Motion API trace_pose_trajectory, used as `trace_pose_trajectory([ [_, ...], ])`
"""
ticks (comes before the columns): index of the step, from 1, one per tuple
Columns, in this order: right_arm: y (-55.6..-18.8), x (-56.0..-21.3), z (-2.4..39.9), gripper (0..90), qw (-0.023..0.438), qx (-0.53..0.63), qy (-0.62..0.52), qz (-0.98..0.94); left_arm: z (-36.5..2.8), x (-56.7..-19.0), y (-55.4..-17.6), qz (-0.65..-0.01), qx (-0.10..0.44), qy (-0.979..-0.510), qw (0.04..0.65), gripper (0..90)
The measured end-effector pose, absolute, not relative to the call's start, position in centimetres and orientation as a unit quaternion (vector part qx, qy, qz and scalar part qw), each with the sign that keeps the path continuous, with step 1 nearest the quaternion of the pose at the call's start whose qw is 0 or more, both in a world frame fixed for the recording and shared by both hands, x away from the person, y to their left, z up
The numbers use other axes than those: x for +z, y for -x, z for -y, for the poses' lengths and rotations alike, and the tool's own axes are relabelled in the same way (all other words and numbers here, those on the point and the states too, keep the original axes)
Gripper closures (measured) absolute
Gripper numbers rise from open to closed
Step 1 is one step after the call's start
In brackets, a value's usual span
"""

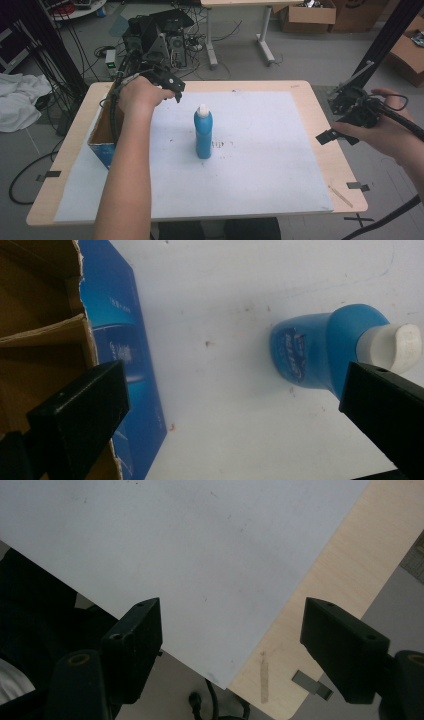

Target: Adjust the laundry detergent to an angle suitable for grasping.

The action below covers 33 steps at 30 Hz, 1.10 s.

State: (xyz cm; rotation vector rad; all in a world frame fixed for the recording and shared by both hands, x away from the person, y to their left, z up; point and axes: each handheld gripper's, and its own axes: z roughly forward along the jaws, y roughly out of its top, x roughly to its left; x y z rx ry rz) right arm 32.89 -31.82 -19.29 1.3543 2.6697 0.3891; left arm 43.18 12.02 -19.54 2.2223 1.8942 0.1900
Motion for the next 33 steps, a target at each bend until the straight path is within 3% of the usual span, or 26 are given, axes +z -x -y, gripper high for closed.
trace_pose_trajectory([
  [33,-32.9,-18.2,31.6,24.7,0.068,0.126,-0.446,-0.883,-12.2,-19.8,-43.3,-0.634,0.056,-0.763,0.109,0.8],
])
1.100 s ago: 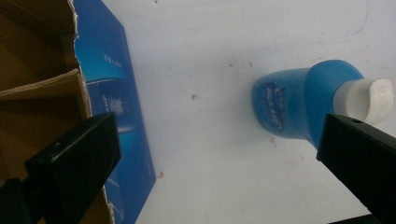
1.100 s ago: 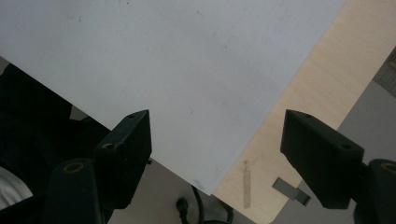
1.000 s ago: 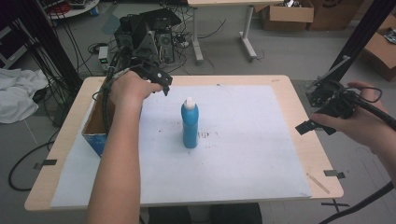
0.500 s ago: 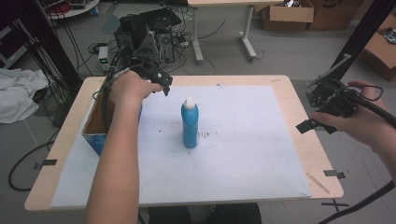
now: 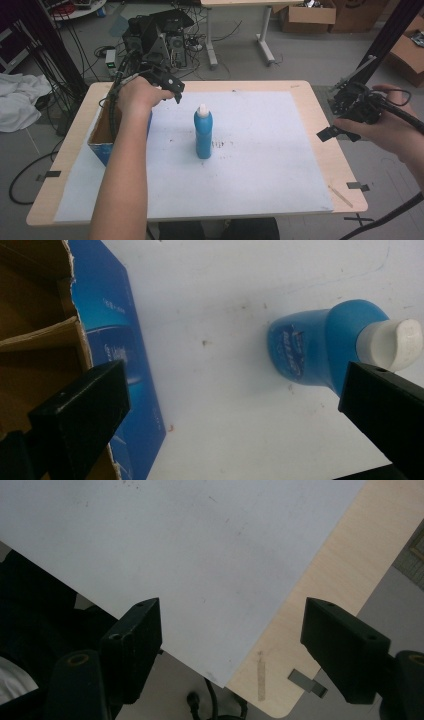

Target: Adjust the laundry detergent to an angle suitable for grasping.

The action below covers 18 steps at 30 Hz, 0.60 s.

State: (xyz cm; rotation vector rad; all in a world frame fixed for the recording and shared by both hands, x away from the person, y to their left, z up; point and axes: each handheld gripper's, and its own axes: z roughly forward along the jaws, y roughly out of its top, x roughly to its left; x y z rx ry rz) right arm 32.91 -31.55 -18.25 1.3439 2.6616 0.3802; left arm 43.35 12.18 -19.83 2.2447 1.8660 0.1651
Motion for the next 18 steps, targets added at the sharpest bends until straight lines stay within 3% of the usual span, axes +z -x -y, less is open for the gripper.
trace_pose_trajectory([
  [18,-32.71,-18.32,31.63,24.7,0.068,0.131,-0.448,-0.882,-12.14,-19.40,-42.97,-0.633,0.058,-0.764,0.115,1.0],
])
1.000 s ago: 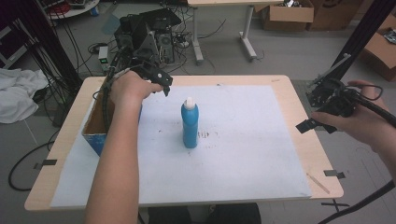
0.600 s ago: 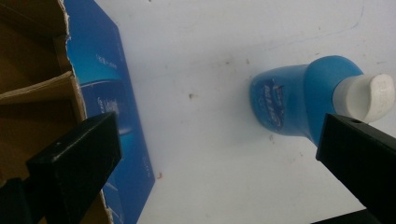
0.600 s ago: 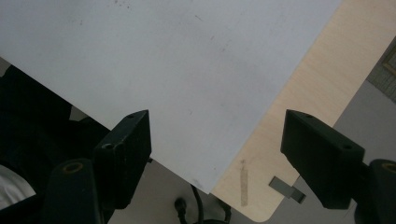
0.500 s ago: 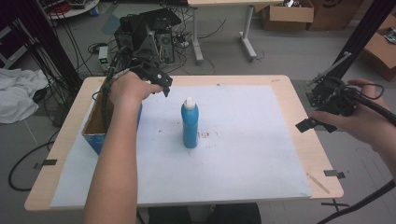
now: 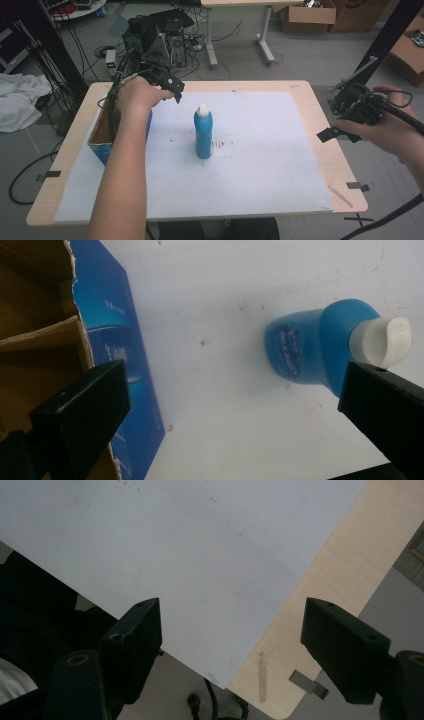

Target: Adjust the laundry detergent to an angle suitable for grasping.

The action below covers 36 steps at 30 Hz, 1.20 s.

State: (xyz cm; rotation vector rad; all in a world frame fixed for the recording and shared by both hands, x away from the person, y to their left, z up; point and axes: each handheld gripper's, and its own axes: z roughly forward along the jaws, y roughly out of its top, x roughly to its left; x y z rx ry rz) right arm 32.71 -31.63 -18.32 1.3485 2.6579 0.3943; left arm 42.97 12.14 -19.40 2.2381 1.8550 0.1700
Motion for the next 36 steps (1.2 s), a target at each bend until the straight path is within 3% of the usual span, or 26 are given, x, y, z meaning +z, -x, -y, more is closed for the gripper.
trace_pose_trajectory([
  [36,-32.60,-18.86,31.99,24.6,0.064,0.136,-0.450,-0.880,-11.43,-19.54,-42.63,-0.625,0.056,-0.770,0.117,1.1],
])
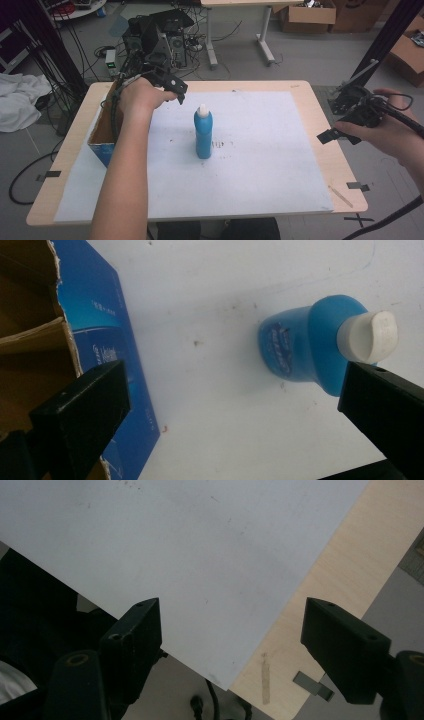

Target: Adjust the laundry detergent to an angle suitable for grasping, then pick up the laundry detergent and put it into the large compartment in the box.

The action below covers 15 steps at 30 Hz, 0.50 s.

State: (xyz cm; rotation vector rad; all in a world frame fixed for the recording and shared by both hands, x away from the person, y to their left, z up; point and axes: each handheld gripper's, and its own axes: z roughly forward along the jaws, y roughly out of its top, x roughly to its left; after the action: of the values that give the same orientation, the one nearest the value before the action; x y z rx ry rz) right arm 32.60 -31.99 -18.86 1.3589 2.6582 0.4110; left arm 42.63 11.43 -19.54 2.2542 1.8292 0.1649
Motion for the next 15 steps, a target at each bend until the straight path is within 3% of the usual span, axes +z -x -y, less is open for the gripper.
trace_pose_trajectory([
  [15,-32.46,-18.98,32.13,24.5,0.063,0.142,-0.447,-0.881,-11.39,-19.16,-42.30,-0.627,0.062,-0.767,0.121,1.1],
])
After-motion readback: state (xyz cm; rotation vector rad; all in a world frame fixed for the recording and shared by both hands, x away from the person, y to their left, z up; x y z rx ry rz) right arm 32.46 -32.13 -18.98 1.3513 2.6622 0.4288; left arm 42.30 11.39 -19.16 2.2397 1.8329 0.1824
